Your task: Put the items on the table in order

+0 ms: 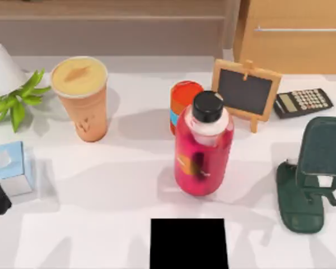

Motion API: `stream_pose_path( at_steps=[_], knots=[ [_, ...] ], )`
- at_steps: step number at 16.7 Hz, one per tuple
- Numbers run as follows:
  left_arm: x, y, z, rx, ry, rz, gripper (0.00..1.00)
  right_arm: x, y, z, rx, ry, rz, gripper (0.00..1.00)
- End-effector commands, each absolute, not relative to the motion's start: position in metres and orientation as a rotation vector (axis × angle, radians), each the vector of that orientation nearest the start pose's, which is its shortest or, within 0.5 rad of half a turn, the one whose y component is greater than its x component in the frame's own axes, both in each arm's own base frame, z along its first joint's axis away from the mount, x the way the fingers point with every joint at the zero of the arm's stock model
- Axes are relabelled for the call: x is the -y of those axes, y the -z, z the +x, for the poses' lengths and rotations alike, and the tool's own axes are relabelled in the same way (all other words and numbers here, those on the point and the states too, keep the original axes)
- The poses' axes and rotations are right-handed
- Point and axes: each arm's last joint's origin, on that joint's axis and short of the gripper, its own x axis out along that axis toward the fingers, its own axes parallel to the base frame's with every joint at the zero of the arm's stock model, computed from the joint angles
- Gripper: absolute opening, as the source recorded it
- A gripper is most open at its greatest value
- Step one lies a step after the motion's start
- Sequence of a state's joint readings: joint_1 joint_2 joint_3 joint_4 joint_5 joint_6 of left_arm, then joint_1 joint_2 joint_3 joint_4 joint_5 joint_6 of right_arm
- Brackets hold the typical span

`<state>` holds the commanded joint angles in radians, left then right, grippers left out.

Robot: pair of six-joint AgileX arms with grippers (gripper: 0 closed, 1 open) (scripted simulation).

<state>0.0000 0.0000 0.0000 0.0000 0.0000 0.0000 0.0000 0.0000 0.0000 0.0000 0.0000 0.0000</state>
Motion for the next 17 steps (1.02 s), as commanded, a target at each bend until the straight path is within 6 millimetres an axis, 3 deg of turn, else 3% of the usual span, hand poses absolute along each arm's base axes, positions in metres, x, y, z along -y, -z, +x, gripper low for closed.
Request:
stream_pose_path(
  at_steps=[5,10,13,17],
  knots=[
    [0.001,-0.160,0.106,0.000,0.000,0.000,1.00,0.002,-0.171,0.106,-0.047,0.008,0.008,1.00],
    [0.001,-0.160,0.106,0.000,0.000,0.000,1.00,0.006,-0.220,0.122,-0.280,0.049,0.048,1.00],
    [0.001,-0.160,0.106,0.000,0.000,0.000,1.00,0.011,-0.252,0.153,-0.493,0.088,0.087,1.00],
    [0.001,-0.160,0.106,0.000,0.000,0.000,1.00,0.024,-0.278,0.220,-0.815,0.154,0.151,1.00]
  ],
)
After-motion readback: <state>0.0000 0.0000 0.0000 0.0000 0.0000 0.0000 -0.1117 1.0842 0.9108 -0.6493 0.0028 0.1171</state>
